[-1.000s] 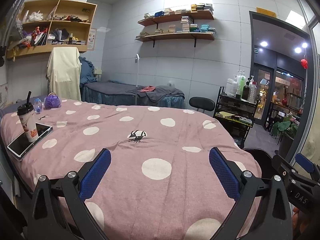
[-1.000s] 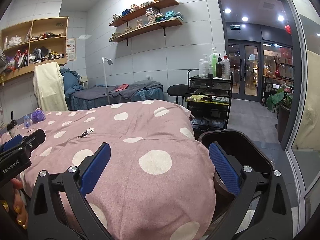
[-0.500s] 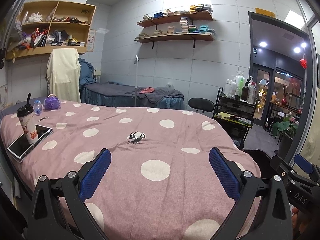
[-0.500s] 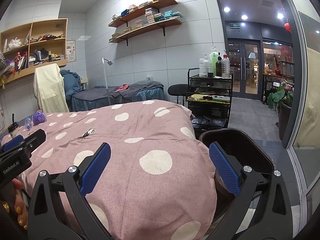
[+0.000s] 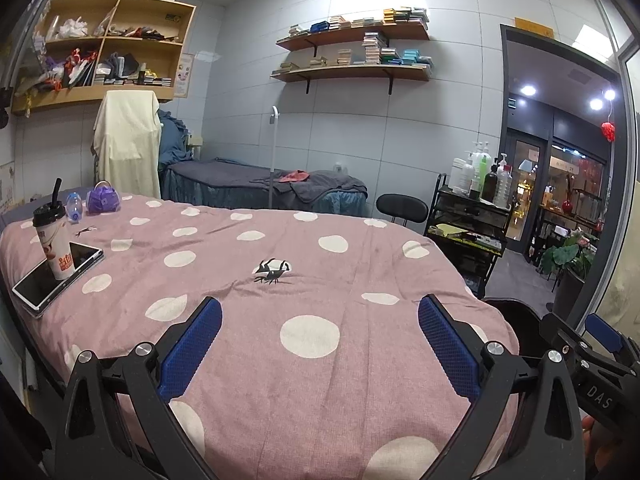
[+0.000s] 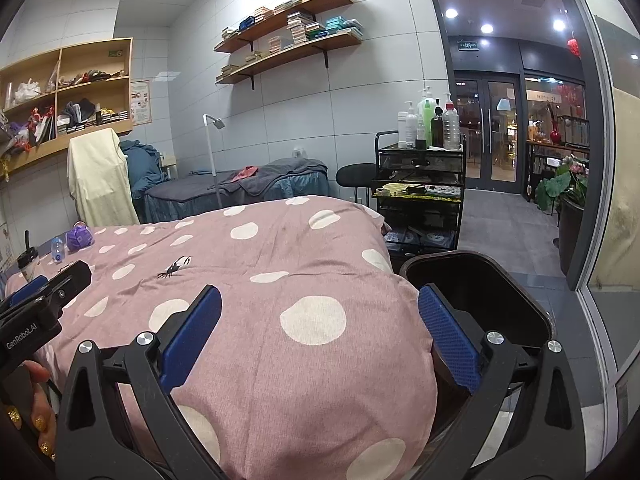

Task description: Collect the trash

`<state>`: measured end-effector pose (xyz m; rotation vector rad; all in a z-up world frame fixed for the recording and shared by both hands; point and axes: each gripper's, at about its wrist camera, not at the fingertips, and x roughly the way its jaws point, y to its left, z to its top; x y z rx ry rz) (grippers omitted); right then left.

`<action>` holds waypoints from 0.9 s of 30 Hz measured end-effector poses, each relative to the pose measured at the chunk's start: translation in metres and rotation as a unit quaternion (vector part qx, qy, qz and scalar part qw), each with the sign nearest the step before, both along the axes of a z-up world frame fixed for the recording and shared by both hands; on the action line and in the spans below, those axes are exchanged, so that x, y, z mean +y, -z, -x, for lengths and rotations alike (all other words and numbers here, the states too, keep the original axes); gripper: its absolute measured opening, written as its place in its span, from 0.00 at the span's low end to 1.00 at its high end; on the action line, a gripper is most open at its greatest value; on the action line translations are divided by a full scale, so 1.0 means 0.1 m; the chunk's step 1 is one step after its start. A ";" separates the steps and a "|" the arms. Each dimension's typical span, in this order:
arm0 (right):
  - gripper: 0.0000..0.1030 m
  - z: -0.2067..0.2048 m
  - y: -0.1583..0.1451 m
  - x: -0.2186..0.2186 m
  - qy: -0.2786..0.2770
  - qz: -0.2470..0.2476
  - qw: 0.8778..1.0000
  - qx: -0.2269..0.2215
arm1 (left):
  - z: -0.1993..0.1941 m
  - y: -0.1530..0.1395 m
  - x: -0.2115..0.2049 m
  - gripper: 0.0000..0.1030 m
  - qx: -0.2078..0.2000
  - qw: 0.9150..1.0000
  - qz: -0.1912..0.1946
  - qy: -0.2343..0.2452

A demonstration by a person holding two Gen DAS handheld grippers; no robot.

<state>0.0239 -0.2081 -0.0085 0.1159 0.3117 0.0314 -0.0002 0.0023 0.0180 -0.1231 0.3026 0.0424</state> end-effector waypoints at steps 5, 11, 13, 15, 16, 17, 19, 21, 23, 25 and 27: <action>0.94 0.00 0.00 0.00 0.000 0.001 1.000 0.000 | 0.00 0.00 0.00 0.94 0.000 1.000 0.000 0.000; 0.94 -0.02 0.02 0.00 0.000 0.000 1.000 0.002 | 0.01 0.00 0.00 0.94 -0.001 1.000 -0.002 -0.001; 0.94 -0.02 0.03 0.00 0.000 0.000 1.000 0.001 | 0.01 0.00 0.00 0.94 -0.002 1.000 -0.001 -0.001; 0.94 -0.02 0.04 0.01 0.000 -0.001 1.000 0.002 | 0.01 0.00 0.00 0.94 -0.001 1.000 0.000 0.000; 0.94 -0.02 0.04 0.01 0.001 0.000 1.000 0.001 | 0.01 0.01 0.00 0.94 0.000 1.000 0.001 0.002; 0.94 -0.01 0.04 0.01 0.001 -0.001 1.000 0.001 | 0.02 0.01 0.01 0.94 0.001 1.000 0.002 0.003; 0.94 -0.01 0.04 0.01 0.001 0.000 1.000 0.000 | 0.03 0.01 0.00 0.94 -0.002 1.000 0.004 0.003; 0.94 0.00 0.05 0.02 0.002 0.000 1.000 0.001 | 0.04 0.00 0.00 0.94 -0.007 1.000 0.003 0.004; 0.94 0.00 0.05 0.01 0.001 -0.001 1.000 0.001 | 0.05 -0.01 -0.01 0.94 -0.010 1.000 0.002 0.004; 0.94 0.00 0.05 0.02 0.001 -0.001 1.000 0.002 | 0.04 -0.02 -0.02 0.94 -0.011 1.000 0.002 0.004; 0.94 0.00 0.05 0.01 0.001 -0.001 1.000 0.003 | 0.04 -0.01 -0.03 0.94 -0.011 1.000 0.001 0.007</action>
